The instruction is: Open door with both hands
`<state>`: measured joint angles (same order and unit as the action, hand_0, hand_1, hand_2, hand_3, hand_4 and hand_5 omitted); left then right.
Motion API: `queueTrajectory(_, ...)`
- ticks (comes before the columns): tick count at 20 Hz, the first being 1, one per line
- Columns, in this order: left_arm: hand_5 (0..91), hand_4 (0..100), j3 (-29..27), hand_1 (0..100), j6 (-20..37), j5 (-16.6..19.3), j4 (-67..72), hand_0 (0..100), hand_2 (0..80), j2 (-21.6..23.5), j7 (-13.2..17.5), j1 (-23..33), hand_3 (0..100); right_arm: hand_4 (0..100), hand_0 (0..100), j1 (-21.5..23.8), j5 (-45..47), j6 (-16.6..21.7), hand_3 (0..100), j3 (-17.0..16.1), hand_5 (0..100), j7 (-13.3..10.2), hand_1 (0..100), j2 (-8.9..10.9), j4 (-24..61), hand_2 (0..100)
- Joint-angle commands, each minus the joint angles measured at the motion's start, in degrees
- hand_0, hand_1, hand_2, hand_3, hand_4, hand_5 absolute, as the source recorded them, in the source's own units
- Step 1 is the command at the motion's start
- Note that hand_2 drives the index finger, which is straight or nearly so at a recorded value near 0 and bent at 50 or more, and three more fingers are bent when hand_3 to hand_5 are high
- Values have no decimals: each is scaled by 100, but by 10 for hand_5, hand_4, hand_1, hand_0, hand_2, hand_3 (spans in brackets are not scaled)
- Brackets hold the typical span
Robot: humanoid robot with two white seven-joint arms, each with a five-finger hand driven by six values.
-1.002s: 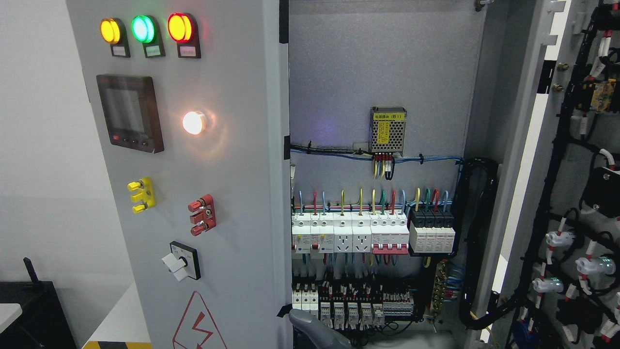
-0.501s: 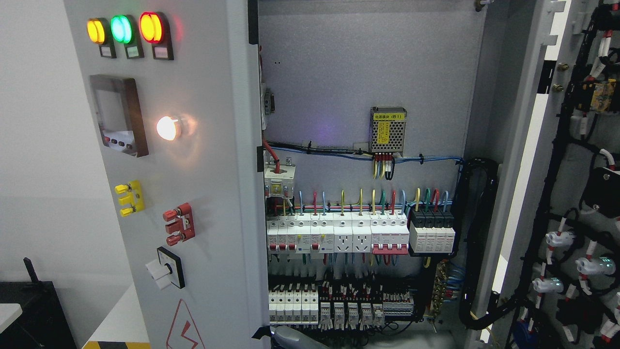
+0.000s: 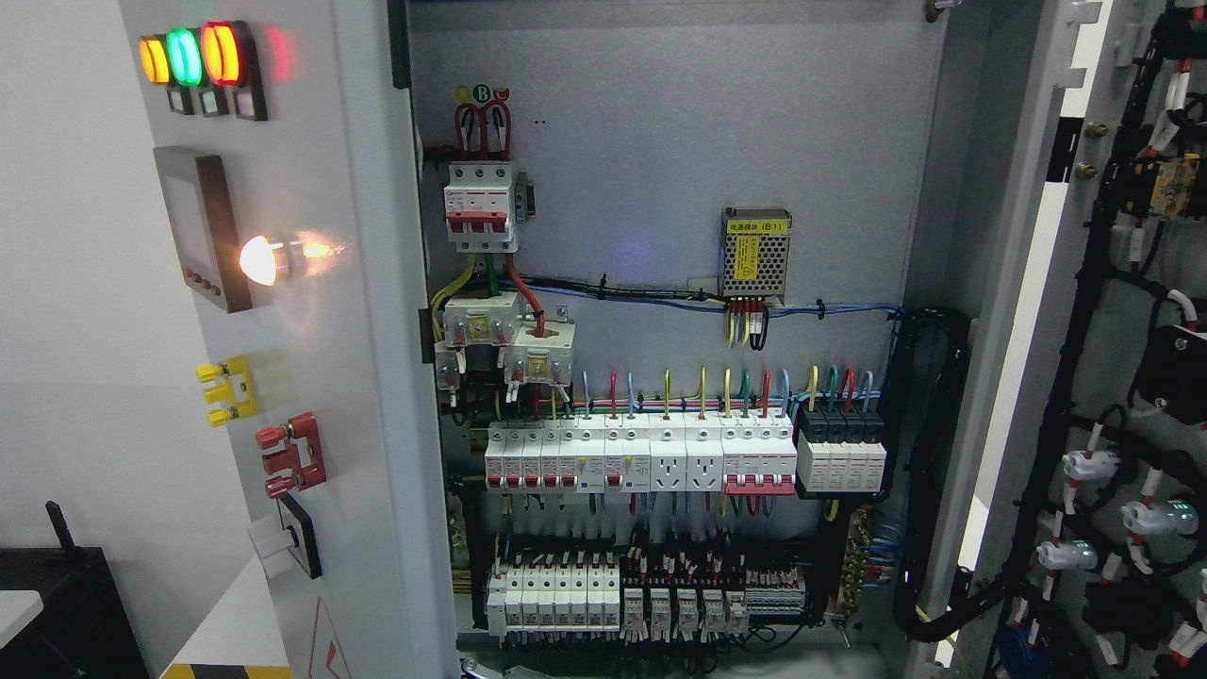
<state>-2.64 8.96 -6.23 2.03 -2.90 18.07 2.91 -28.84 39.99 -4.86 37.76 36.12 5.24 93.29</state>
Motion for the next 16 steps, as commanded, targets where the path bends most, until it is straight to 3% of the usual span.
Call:
queueTrajectory(1,0,0,0,0,0,-1,-1,0,0,0,-5,-1,0,0,379,27,0,-6,0,381,0,-9,0,-32,172,0)
queueTrajectory(7,0,0,0,0,0,-1,-1,0,0,0,-5,-1,0,0,379,45,-26,-15,0,732,0,-79,0,-40,189,0)
queueTrajectory(10,0,0,0,0,0,-1,-1,0,0,0,-5,-1,0,0,379,36,-35,-24,0,803,0,-272,0,-32,181,0)
queueTrajectory(16,0,0,0,0,0,-1,-1,0,0,0,-5,-1,0,0,379,1,-70,-33,0,1005,0,-299,0,-40,181,0)
